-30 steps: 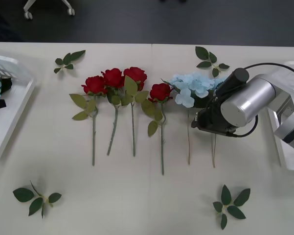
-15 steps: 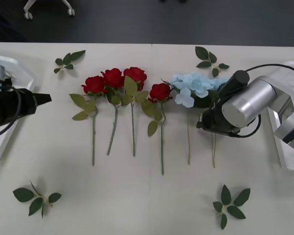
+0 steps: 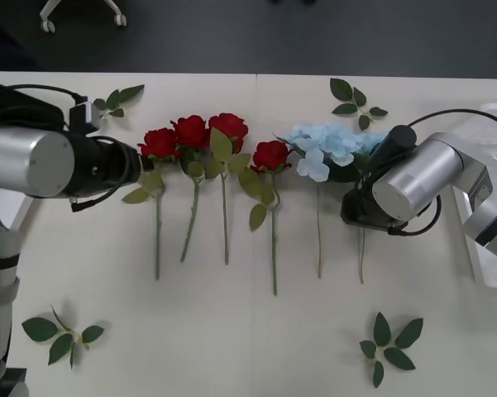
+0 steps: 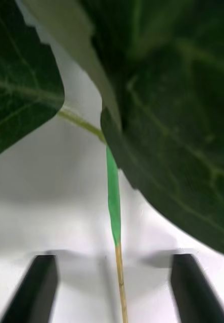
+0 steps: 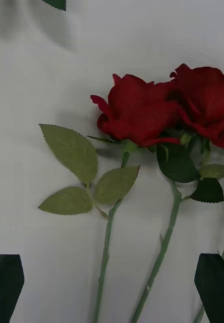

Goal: Put the red flowers into the right box and the blue flowers into the left box

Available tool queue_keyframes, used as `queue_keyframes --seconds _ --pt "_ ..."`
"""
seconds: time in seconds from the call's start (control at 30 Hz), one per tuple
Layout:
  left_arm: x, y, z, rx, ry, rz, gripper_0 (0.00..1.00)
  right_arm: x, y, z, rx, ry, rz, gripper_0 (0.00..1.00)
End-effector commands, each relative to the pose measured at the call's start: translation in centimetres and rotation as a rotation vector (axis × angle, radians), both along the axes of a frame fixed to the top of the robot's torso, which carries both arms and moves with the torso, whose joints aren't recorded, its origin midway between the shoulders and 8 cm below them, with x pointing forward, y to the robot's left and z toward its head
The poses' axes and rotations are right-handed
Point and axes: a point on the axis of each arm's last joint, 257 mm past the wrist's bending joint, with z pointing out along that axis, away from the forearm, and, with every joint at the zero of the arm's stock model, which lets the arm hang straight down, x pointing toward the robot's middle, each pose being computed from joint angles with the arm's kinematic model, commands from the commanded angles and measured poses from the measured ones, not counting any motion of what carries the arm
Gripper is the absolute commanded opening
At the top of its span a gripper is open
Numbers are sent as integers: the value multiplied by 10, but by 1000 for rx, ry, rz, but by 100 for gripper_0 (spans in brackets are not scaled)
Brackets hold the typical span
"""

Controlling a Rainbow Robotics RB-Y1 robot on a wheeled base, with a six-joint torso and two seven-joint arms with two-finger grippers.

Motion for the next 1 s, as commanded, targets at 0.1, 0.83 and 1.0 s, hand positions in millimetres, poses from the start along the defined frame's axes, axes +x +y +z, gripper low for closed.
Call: queue_keyframes --seconds 0.1,0.83,1.0 --pt "37 -21 1 28 18 2 100 13 7 15 18 -41 -19 0" --pt "79 -49 -61 104 50 -15 100 -13 0 83 57 -65 65 0" --pt "84 -53 -77 119 37 -29 100 -32 0 113 70 -89 95 0"
